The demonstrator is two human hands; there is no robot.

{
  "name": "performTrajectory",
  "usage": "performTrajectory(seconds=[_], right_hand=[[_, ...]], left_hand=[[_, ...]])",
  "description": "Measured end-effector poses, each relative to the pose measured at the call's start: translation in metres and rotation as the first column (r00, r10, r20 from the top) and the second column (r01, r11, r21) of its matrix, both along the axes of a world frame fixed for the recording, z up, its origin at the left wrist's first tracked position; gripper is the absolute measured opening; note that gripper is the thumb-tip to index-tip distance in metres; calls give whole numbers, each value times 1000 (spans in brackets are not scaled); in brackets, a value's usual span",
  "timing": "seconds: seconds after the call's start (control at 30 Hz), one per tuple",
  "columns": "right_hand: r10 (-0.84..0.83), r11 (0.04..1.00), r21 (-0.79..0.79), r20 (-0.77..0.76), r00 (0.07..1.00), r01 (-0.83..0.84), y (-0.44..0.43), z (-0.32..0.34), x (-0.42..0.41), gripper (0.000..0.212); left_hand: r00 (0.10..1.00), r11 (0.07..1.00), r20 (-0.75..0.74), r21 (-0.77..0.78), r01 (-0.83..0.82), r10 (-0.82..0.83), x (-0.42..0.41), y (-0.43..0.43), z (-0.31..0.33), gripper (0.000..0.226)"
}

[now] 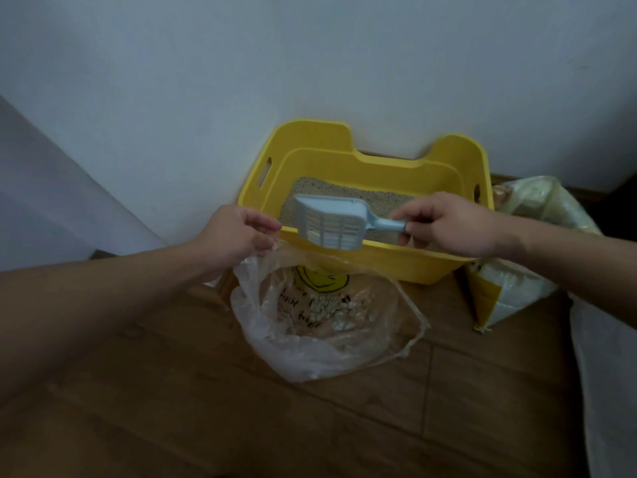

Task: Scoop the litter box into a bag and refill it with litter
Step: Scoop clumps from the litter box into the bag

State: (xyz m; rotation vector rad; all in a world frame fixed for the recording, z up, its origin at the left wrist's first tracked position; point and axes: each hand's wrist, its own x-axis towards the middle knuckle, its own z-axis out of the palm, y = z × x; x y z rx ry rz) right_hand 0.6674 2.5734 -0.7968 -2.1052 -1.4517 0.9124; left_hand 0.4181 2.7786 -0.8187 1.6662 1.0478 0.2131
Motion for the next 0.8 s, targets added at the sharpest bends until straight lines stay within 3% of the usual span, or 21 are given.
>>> performTrajectory(seconds=[0.17,0.3,0.43,0.8], right_hand=[[-152,985,80,-34,988,154,4,4,14,28],[-170,985,40,123,978,166,13,-7,18,28],[-179,984,23,174,968,178,27,-17,16,21],[-225,974,-6,102,969,227,89,-62,12,15]], left_hand=[[1000,1000,4,3,0,0,-2,0,2,28],[1000,1000,1,13,11,-11,0,0,4,28],[1000,1000,8,4,12,-12,3,0,5,28],[998,999,63,-39,32,-30,13,8,-7,27]])
